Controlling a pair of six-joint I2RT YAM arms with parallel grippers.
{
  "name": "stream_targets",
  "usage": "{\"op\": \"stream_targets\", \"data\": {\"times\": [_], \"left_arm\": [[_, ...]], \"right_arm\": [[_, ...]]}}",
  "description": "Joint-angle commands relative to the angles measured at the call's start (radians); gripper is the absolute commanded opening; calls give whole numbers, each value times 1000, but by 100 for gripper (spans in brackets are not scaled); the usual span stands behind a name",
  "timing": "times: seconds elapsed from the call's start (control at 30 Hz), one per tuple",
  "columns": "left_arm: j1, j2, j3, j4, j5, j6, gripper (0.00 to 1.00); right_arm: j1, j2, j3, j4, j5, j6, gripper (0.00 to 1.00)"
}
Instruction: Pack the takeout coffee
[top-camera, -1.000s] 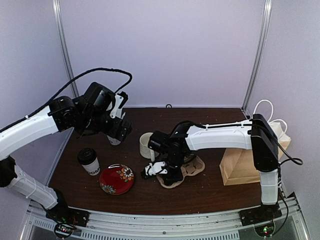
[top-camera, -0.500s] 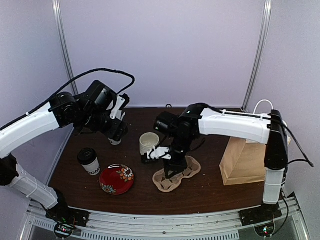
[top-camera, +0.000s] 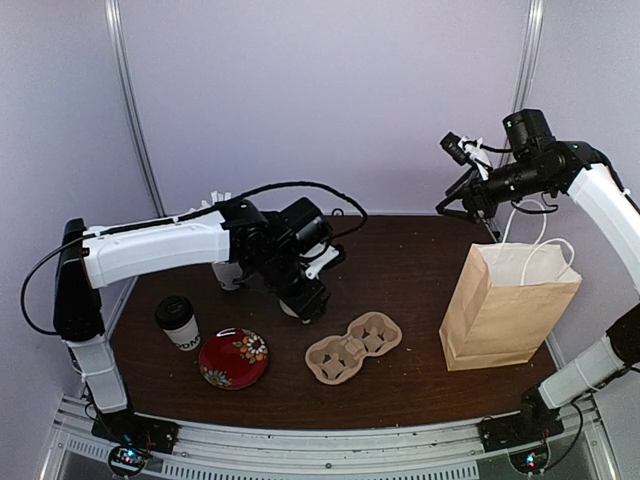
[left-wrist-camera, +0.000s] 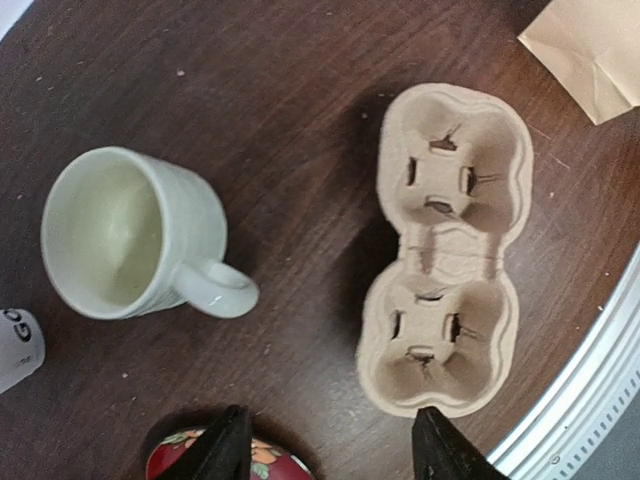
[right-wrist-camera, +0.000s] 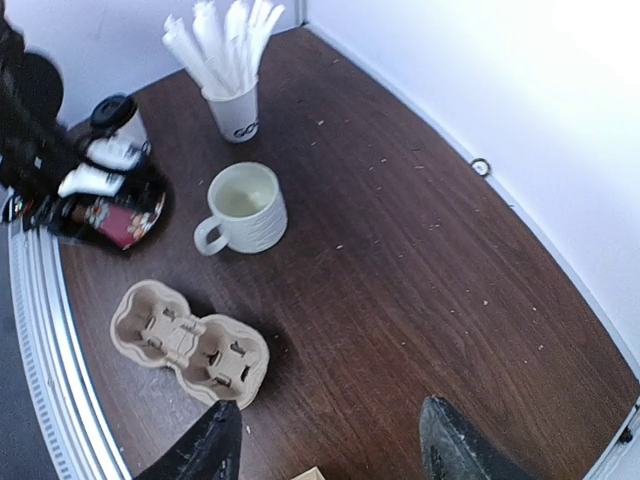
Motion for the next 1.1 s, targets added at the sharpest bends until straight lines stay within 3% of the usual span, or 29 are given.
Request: {"op": "stream_targets", "data": {"times": [0.0, 0.17, 0.33, 0.53, 0.73, 1.07], "left_arm": [[-31, 98, 126, -23, 110, 26, 58], [-65, 225, 247, -92, 128, 40, 61], [-69, 307, 303, -114, 149, 41, 57], [-83, 369, 343, -126, 164, 71, 63], [-94, 415, 386, -138, 133, 85, 52], [-109, 492, 470, -165, 83, 36, 53]], "right_arm": [[-97, -18, -16, 107, -115, 97, 66], [-119, -6, -6, 128, -99, 130, 67], [-118, -1, -25, 129, -94, 115, 68], [-118, 4, -54, 139, -111, 105, 68], [-118, 3, -69, 137, -123, 94, 68], [-118, 2, -83, 138, -128, 90, 68]]}}
